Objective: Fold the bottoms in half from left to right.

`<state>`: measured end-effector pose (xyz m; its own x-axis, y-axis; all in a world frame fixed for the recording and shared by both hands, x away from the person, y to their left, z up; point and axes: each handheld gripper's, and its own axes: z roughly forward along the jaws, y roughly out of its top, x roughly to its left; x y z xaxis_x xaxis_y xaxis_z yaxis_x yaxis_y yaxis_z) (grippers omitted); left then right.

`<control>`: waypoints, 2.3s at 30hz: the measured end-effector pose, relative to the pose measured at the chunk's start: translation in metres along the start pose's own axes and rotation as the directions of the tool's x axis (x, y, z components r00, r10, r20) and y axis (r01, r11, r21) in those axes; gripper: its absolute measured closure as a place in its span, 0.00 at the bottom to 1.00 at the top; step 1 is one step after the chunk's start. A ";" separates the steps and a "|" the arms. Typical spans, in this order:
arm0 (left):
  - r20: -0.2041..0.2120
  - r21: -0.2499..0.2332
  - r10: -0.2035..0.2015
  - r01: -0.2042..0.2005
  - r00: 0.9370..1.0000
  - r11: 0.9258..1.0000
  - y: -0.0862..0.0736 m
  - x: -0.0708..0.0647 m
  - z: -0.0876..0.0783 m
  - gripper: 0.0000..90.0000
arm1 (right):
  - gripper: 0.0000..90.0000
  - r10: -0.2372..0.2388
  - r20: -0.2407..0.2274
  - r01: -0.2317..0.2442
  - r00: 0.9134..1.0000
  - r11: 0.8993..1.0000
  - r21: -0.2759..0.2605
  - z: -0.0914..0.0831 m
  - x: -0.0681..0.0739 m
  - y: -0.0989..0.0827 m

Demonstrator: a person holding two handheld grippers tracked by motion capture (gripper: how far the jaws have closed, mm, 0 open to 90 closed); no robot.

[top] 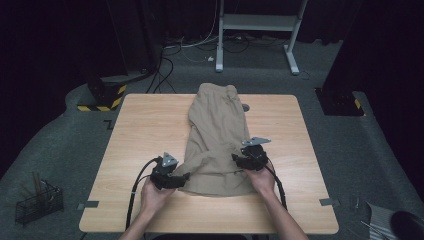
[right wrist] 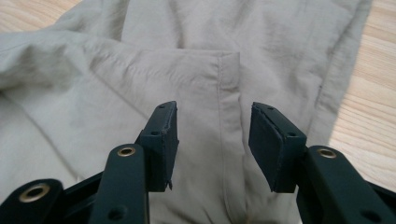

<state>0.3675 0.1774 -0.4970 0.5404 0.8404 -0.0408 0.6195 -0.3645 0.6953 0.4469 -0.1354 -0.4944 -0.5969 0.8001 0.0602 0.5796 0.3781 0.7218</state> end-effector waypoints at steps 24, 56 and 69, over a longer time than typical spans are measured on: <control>0.055 -0.070 -0.054 0.058 0.997 0.996 -0.001 0.007 -0.015 0.40 | 0.92 -0.026 -0.047 0.027 0.999 1.000 0.006 -0.012 0.001 -0.019; 0.061 0.003 -0.144 0.144 0.988 0.990 0.026 0.032 0.036 0.41 | 0.97 -0.063 -0.083 0.057 0.995 0.996 -0.075 -0.044 0.012 -0.048; 0.060 -0.004 -0.070 0.070 0.996 0.998 0.004 0.013 0.017 0.40 | 0.75 -0.045 -0.078 0.039 0.996 0.996 -0.081 -0.082 0.015 -0.091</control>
<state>0.3864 0.1800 -0.5071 0.5292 0.8381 -0.1325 0.6538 -0.3032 0.6933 0.3397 -0.1962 -0.5032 -0.6640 0.7434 0.0808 0.5089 0.3700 0.7772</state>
